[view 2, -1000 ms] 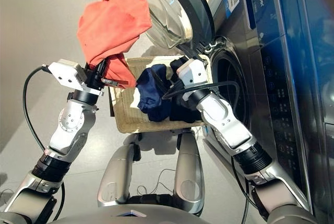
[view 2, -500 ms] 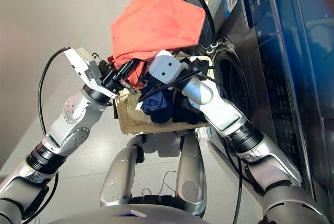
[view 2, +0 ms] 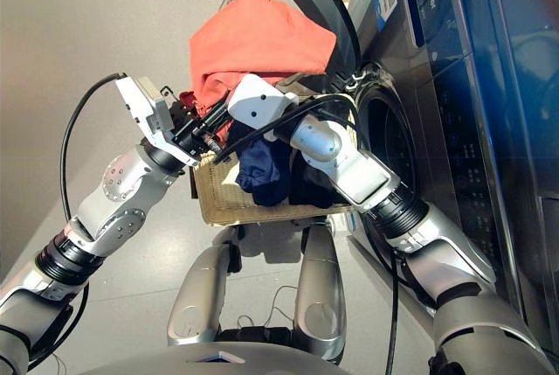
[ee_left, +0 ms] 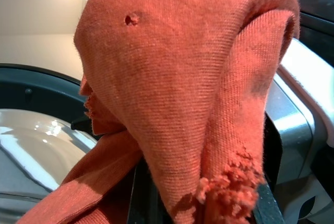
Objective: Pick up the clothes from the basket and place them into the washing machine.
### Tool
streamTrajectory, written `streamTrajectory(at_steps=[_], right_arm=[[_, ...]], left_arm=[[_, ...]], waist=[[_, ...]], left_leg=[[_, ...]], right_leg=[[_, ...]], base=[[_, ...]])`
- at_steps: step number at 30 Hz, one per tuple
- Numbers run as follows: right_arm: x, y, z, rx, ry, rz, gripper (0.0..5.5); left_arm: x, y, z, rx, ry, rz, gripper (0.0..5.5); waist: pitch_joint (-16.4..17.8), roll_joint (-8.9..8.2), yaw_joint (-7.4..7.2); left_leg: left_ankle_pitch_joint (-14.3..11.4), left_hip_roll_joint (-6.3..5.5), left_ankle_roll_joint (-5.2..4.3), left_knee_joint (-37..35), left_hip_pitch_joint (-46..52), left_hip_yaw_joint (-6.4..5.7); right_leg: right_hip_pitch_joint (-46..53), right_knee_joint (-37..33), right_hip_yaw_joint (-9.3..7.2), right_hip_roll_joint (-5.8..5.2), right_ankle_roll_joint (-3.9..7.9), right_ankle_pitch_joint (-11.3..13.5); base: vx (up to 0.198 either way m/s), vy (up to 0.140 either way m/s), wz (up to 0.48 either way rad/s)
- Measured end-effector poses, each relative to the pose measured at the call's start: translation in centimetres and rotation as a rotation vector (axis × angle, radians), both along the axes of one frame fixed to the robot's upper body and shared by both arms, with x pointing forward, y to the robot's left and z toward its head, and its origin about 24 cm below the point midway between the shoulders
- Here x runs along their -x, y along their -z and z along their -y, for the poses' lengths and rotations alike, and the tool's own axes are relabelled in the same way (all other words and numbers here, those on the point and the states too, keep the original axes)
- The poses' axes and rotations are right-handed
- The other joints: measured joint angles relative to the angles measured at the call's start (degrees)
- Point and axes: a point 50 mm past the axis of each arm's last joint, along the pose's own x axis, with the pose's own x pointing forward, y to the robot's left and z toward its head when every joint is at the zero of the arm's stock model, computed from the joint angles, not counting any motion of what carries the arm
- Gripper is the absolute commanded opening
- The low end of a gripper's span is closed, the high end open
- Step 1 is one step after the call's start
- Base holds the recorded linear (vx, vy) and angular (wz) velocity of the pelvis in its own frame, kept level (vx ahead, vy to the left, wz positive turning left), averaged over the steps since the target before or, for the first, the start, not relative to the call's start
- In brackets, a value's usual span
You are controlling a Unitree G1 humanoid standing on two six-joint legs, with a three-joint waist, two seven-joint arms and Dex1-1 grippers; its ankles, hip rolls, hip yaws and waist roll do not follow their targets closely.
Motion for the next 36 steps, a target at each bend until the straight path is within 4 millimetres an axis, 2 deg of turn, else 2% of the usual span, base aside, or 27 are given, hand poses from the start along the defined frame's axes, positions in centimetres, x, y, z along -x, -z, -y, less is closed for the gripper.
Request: streamTrajectory(at_steps=[16, 17, 18, 19, 20, 25, 28, 36], right_arm=[[0.1, 0.1, -0.2, -0.03, 0.001, 0.005, 0.0], [0.2, 0.1, -0.2, -0.039, 0.001, 0.01, 0.0], [0.2, 0.1, -0.2, -0.049, 0.005, 0.013, 0.0], [0.2, 0.0, -0.2, -0.07, 0.006, 0.021, 0.0], [0.4, 0.0, -0.2, -0.085, 0.0, 0.03, 0.0], [0.6, 0.6, 0.5, -0.192, 0.035, 0.033, 0.0], [0.5, 0.7, 1.3, -0.274, 0.097, 0.029, 0.0], [-0.4, 2.5, 3.5, -0.325, 0.286, 0.042, 0.0]], left_arm=[[0.0, -0.1, -0.1, -0.008, 0.003, 0.016, 0.0], [0.0, -0.1, -0.1, -0.005, 0.004, 0.02, 1.16], [0.1, -0.2, -0.1, -0.004, 0.007, 0.025, 1.9], [0.1, -0.2, -0.1, -0.003, 0.01, 0.027, 4.27], [-0.1, -0.1, -0.2, -0.004, 0.001, 0.024, 5.5], [-0.8, 0.4, -1.0, -0.011, -0.058, -0.002, 5.5], [-0.6, 0.9, -0.7, -0.032, -0.051, -0.01, 5.5], [-0.5, 1.7, -0.7, -0.013, -0.068, -0.043, 5.5]], waist=[[-0.55, -0.99, 0.07], [-0.55, -0.99, 0.03], [-0.55, -0.98, 0.03], [-0.55, -0.97, 0.05], [-0.56, -0.96, 0.05], [-0.59, -0.91, 0.05], [-0.68, -0.74, 0.07], [-1.1, -0.03, 0.08]], left_leg=[[-0.01, 0.0, 0.0, 0.02, -0.17, -0.01], [-0.01, 0.0, 0.0, 0.02, -0.19, -0.01], [-0.01, 0.0, 0.0, 0.02, -0.19, -0.01], [-0.01, 0.0, 0.0, 0.02, -0.19, -0.01], [-0.01, 0.0, 0.0, 0.02, -0.2, 0.0], [-0.02, 0.0, 0.0, 0.03, -0.23, -0.03], [-0.02, -0.02, 0.01, 0.03, -0.25, -0.04], [-0.03, -0.01, 0.03, 0.11, -0.33, -0.11]], right_leg=[[-0.14, -0.04, 0.09, -0.01, 0.0, 0.0], [-0.16, -0.05, 0.08, -0.01, 0.01, 0.01], [-0.15, -0.06, 0.1, -0.01, 0.01, 0.01], [-0.16, -0.07, 0.1, -0.01, 0.01, 0.0], [-0.16, -0.08, 0.1, -0.01, 0.01, 0.01], [-0.18, -0.05, 0.13, -0.02, 0.0, 0.0], [-0.17, -0.06, 0.12, -0.04, 0.01, 0.0], [-0.19, -0.03, 0.11, -0.07, 0.01, 0.0]], base=[[0.0, 0.0, 0.0], [0.0, 0.0, 0.0], [0.0, 0.0, 0.0], [0.0, 0.0, 0.0], [0.0, 0.0, 0.0], [0.0, 0.0, 0.0], [0.0, 0.0, 0.0], [0.0, 0.0, 0.0]])
